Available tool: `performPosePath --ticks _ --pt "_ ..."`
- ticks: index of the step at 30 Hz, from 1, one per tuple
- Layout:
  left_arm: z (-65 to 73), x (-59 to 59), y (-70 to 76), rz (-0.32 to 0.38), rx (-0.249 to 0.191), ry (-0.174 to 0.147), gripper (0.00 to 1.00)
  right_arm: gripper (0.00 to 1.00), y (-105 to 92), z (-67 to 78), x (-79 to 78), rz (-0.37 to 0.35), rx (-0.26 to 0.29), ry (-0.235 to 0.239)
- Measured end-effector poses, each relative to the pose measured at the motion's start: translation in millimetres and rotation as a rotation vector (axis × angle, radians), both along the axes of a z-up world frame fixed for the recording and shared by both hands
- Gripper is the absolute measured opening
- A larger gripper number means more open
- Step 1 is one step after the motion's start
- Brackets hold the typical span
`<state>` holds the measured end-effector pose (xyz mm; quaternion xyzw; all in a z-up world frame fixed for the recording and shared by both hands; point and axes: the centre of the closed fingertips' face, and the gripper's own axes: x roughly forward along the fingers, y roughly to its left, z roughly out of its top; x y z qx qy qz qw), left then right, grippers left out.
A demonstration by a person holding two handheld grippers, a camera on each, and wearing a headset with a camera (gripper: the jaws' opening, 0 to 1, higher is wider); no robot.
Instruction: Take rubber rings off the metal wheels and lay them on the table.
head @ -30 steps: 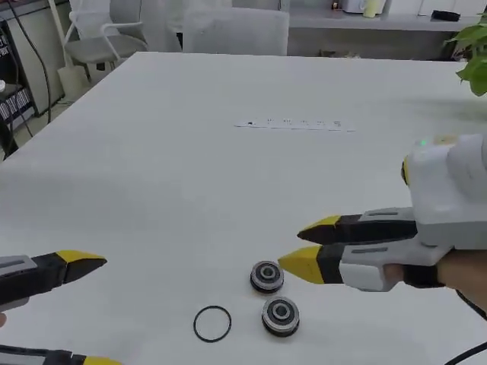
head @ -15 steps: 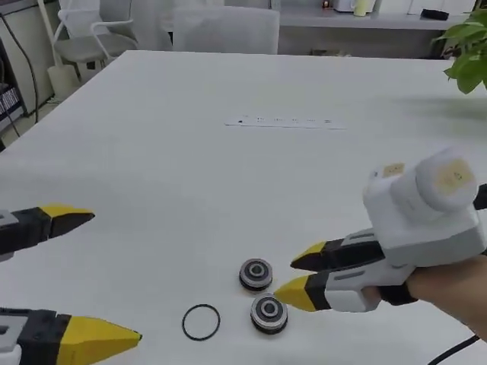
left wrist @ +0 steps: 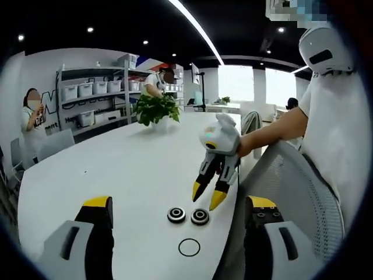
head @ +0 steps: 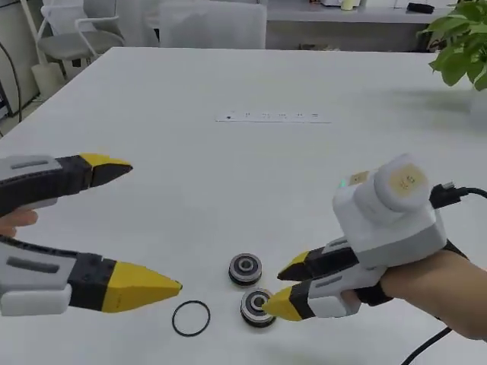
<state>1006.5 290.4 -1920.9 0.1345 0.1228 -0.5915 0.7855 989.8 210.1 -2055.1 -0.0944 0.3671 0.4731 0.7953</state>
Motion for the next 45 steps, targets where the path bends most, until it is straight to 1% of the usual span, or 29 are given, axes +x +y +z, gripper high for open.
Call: performPosePath --ticks 2,4,6,8,10,14,15,19,22,23,26,27,28,30,31,32,33,34,37,38,40,41,43,44,45 --pt "0.4 3.0 -11.8 -0.018 -0.008 -0.009 0.92 0.29 -1.2 -0.7 0.1 -0.002 -0.001 0.004" --pt "-1.2 1.0 -21.8 -0.054 -0.01 -0.007 0.91 0.28 -2.7 -1.5 0.3 -0.006 -0.003 0.007" --pt "-5.3 -0.9 -30.8 -0.084 0.003 -0.004 0.9 0.28 -4.2 -2.7 0.5 -0.008 -0.008 0.009" --pt "-11.1 -2.7 -38.2 -0.121 0.029 -0.017 0.89 0.28 -4.8 -4.5 -0.3 -0.007 -0.014 0.014" --pt "-17.3 -3.9 -43.3 -0.152 0.055 -0.026 0.88 0.27 -4.6 -6.7 -1.6 0.0 -0.022 0.019" --pt "-24.9 -2.8 -51.1 -0.177 0.065 -0.02 0.86 0.27 -4.0 -9.9 -4.4 0.015 -0.037 0.026" --pt "-27.0 -2.9 -52.2 -0.183 0.07 -0.023 0.85 0.27 -4.0 -10.5 -4.9 0.017 -0.039 0.027" --pt "-41.1 -3.7 -55.2 -0.21 0.109 -0.045 0.83 0.26 -3.5 -13.4 -7.3 0.029 -0.051 0.035" --pt "-52.8 -3.4 -56.9 -0.214 0.128 -0.043 0.8 0.26 -3.6 -15.4 -8.6 0.036 -0.061 0.038" --pt "-56.2 -2.9 -58.3 -0.211 0.126 -0.044 0.79 0.26 -3.9 -16.1 -8.8 0.037 -0.064 0.04" --pt "-60.4 -1.7 -63.4 -0.2 0.103 -0.035 0.78 0.25 -4.4 -18.1 -9.8 0.039 -0.069 0.045" --pt "-61.7 -1.8 -64.7 -0.2 0.101 -0.034 0.77 0.25 -4.5 -18.7 -10.1 0.04 -0.071 0.046" --pt "-62.8 -1.8 -66.1 -0.197 0.098 -0.038 0.75 0.25 -4.7 -19.4 -10.4 0.041 -0.074 0.048" --pt "-64.7 -0.6 -69.4 -0.186 0.085 -0.055 0.73 0.25 -4.8 -20.0 -10.6 0.043 -0.077 0.047" --pt "-65.0 1.0 -72.1 -0.162 0.058 -0.051 0.72 0.24 -4.5 -20.2 -10.8 0.045 -0.077 0.047" --pt "-64.9 1.5 -74.2 -0.139 0.03 -0.038 0.73 0.24 -4.4 -20.4 -10.9 0.045 -0.078 0.047" --pt "-66.7 -0.9 -74.7 -0.145 0.024 -0.028 0.73 0.24 -4.5 -20.9 -10.8 0.046 -0.079 0.047" --pt "-67.9 -2.2 -75.2 -0.142 0.02 -0.022 0.73 0.23 -5.1 -22.1 -10.8 0.044 -0.085 0.048" --pt "-66.9 -6.1 -77.6 -0.151 0.008 -0.019 0.72 0.23 -6.3 -24.1 -10.7 0.046 -0.097 0.044" --pt "-67.4 -7.8 -78.1 -0.156 0.005 -0.025 0.7 0.22 -5.7 -24.0 -10.5 0.046 -0.096 0.042" --pt "-70.4 -7.5 -77.7 -0.153 0.01 -0.037 0.68 0.22 -5.1 -24.2 -10.7 0.049 -0.097 0.041" --pt "-70.8 -7.5 -77.8 -0.154 0.01 -0.037 0.67 0.22 -5.0 -24.5 -10.9 0.051 -0.098 0.041" --pt "-75.4 -10.3 -78.2 -0.166 0.012 -0.021 0.66 0.22 -5.0 -24.9 -11.2 0.052 -0.099 0.043" --pt "-79.0 -11.2 -78.0 -0.171 0.022 -0.013 0.65 0.23 -4.9 -24.9 -11.2 0.052 -0.099 0.043" --pt "-81.0 -11.5 -77.9 -0.173 0.03 -0.013 0.65 0.23 -4.8 -24.9 -10.8 0.051 -0.097 0.042"
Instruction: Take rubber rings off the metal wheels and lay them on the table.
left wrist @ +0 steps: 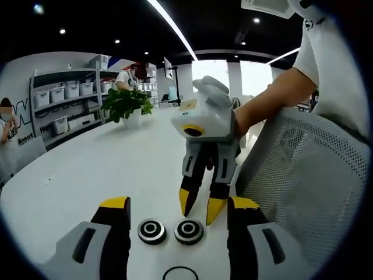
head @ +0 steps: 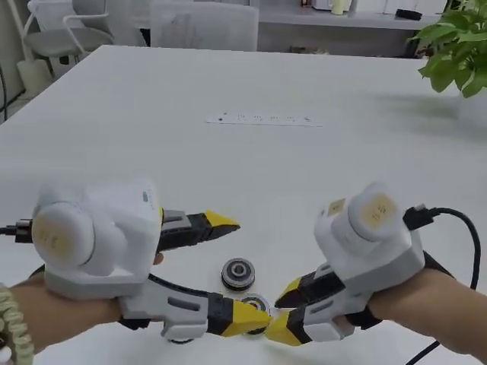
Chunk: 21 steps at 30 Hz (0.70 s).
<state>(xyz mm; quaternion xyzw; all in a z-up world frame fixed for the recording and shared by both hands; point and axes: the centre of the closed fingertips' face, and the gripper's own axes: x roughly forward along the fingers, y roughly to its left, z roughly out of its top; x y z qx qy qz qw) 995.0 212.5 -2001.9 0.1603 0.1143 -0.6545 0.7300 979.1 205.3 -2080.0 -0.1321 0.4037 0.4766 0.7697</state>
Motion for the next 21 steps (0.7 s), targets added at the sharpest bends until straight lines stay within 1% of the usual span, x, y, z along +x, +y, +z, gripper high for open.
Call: performPosePath --ticks 1,3,5,7,8,9,11,12,14,17,21 --pt "-1.3 0.1 0.3 -0.004 0.006 -0.007 0.65 0.23 0.0 0.3 0.4 -0.001 0.001 -0.002" --pt "-1.8 1.5 0.5 -0.001 0.003 -0.007 0.64 0.23 0.2 1.5 1.5 -0.006 0.009 -0.006" --pt "-2.2 2.9 0.4 0.009 -0.01 0.01 0.62 0.22 1.1 2.7 2.1 -0.011 0.022 -0.004" --pt "-5.3 3.4 0.9 0.011 -0.008 0.02 0.6 0.21 1.8 3.0 2.1 -0.013 0.027 -0.004" --pt "-10.2 2.1 2.0 0.003 0.011 0.027 0.6 0.21 1.6 2.3 1.9 -0.011 0.024 -0.003" --pt "-13.1 1.8 2.7 -0.001 0.022 0.024 0.59 0.21 1.4 1.7 1.7 -0.01 0.02 -0.003" --pt "-17.1 2.0 3.5 0.001 0.031 0.025 0.58 0.21 1.5 0.4 1.0 -0.005 0.014 -0.002" --pt "-19.3 1.3 4.0 0.002 0.031 0.042 0.58 0.21 1.5 -0.2 1.0 -0.003 0.009 -0.003" --pt "-22.5 -0.1 4.1 0.001 0.034 0.057 0.56 0.2 0.9 -1.2 0.6 0.007 -0.005 -0.012" --pt "-28.0 -2.9 3.8 -0.008 0.055 0.056 0.52 0.2 0.5 -2.2 0.4 0.011 -0.012 -0.013" --pt "-34.6 -4.0 1.3 -0.008 0.074 0.064 0.46 0.2 0.8 -4.4 -0.8 0.018 -0.022 -0.006"
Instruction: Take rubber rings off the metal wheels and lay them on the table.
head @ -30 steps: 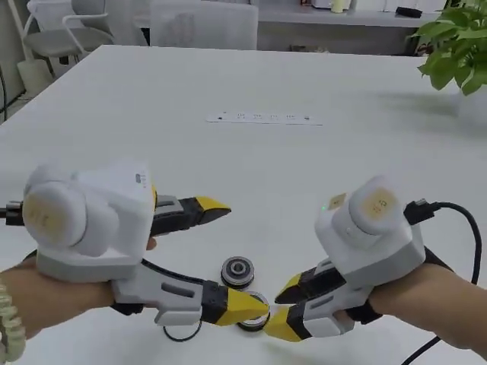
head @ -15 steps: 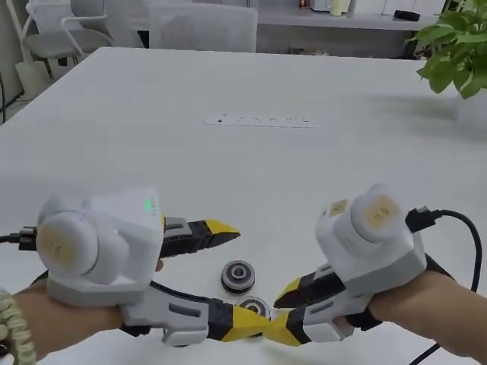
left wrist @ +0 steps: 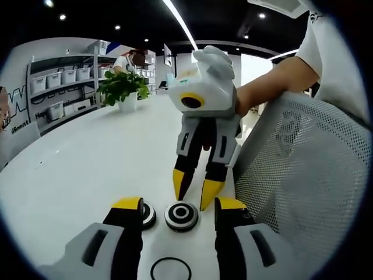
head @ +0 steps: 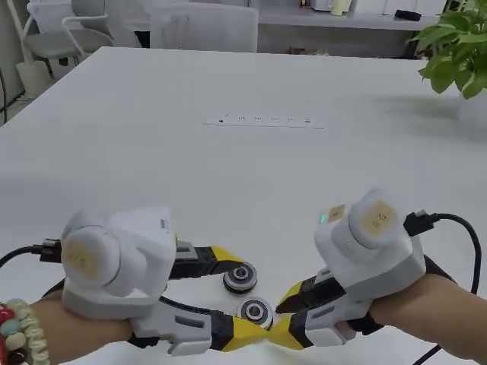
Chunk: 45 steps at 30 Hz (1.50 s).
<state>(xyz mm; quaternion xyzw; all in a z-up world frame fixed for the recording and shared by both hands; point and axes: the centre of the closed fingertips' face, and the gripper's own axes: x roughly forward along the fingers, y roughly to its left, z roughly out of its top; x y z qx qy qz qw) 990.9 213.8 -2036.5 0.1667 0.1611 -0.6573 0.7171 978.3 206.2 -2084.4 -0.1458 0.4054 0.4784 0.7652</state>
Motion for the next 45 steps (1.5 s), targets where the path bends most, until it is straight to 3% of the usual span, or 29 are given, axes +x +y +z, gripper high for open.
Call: performPosePath --ticks 13,25,33,45 --pt "-19.2 -3.3 1.4 -0.018 0.067 0.017 0.37 0.19 1.0 0.9 0.0 0.01 -0.003 -0.007" --pt "-19.2 0.4 -1.9 -0.002 0.055 0.034 0.25 0.19 1.0 0.8 0.0 0.011 -0.005 -0.007" --pt "-27.2 -2.0 -2.6 -0.017 0.08 0.034 0.22 0.18 0.5 0.4 0.0 0.01 -0.007 -0.01" --pt "-25.7 0.4 -2.4 -0.013 0.062 0.033 0.19 0.19 1.2 2.0 1.2 0.003 0.002 -0.011"
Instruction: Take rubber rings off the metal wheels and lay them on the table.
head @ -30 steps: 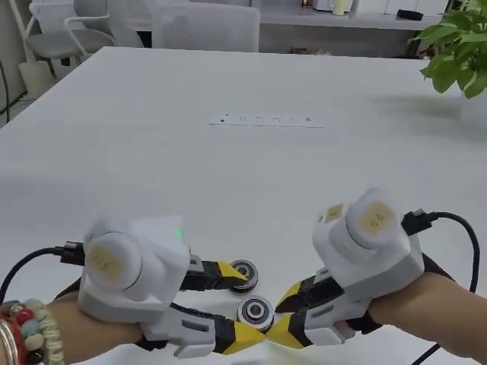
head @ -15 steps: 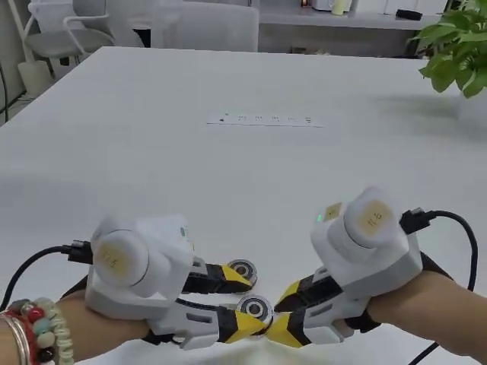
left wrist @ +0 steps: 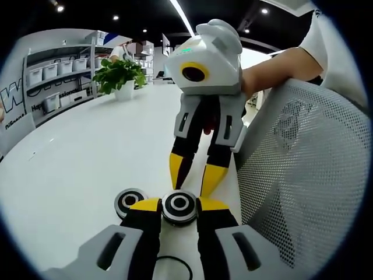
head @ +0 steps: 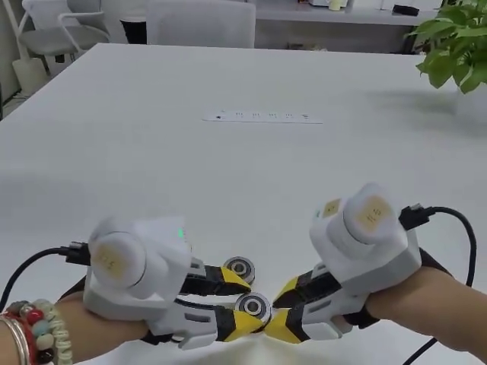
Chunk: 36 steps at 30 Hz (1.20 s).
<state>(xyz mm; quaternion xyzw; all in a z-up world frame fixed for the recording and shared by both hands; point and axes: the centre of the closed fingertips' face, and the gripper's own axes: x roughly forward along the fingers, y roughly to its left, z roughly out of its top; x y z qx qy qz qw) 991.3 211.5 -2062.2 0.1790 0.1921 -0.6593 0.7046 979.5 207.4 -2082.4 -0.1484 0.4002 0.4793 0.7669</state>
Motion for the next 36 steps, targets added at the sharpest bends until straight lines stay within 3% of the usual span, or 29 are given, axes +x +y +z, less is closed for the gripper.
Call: performPosePath --ticks 13,19,36 --pt "0.2 0.0 0.6 0.0 -0.006 -0.004 0.17 0.2 0.4 1.1 2.2 -0.01 0.014 0.0" --pt "0.8 -0.9 0.6 -0.005 -0.009 -0.017 0.17 0.2 3.6 4.1 3.1 -0.011 0.05 -0.005" --pt "0.9 0.4 1.4 -0.007 -0.016 -0.028 0.15 0.23 8.1 2.3 1.8 0.008 0.058 -0.014"
